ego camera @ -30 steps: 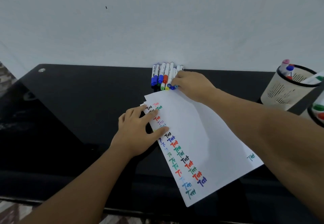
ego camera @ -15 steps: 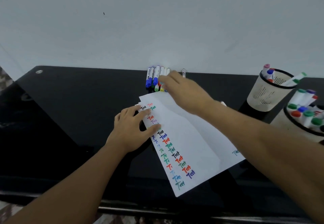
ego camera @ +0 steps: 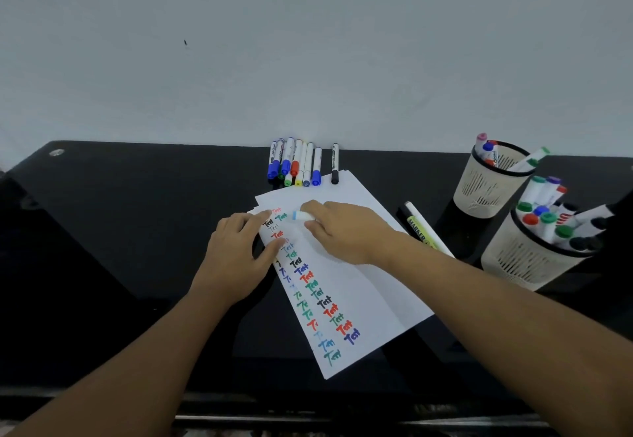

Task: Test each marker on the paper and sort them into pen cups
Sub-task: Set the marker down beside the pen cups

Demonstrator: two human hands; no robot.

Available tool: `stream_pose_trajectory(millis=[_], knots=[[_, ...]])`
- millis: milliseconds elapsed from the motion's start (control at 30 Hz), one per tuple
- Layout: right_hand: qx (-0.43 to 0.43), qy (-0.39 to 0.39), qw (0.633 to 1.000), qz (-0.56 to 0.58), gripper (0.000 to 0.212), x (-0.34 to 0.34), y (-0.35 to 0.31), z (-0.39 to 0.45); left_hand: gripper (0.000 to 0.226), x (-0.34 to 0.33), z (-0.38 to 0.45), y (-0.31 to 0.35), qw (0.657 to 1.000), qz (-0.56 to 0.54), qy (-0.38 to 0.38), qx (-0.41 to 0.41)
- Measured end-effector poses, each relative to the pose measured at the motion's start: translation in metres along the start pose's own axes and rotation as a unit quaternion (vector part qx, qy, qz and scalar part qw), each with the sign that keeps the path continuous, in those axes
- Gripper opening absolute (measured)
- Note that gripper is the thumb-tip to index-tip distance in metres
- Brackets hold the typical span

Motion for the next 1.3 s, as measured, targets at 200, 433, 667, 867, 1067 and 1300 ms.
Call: stream_pose_trajectory(millis=[200,433,667,867,1067,1300], knots=[[0.034,0.0,0.996,-0.081,0.044,0.0,-0.007,0.002,0.055,0.0,-0.002,0.002,0.999,0.007,0.009,-0.051],[0.053,-0.016,0.994,-0.097,0.046,0.002,-0.017,0.008,0.038,-0.001,-0.003,0.0,0.993,0.028,0.032,-0.109],[0.002,0.038,0.99,0.136,0.032,0.004,-0.007,0.004,0.031,-0.001,-0.002,-0.006,0.997,0.052,0.059,-0.002],[-0.073,0.098,0.92,0.373,0.036,0.01,-0.01,0.016,0.043,-0.005,0.001,-0.012,0.996,0.053,0.045,0.063],[-0.077,0.054,0.914,0.396,0.047,-0.004,-0.014,0.018,0.047,-0.008,0.004,-0.012,0.999,0.049,-0.015,-0.014],[-0.121,0.157,0.854,0.481,0.038,-0.021,-0.024,0.021,0.041,-0.007,0.006,-0.011,0.996,0.074,-0.043,0.006]])
Point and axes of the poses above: each hand's wrist, its own z-axis towards the middle knuckle, its own x-axis out of the back of the hand, y = z × x, the point moved 1 cm from there along z, towards the middle knuckle, and after that the axes turned 4 degrees about -z, right-handed, at the moved point
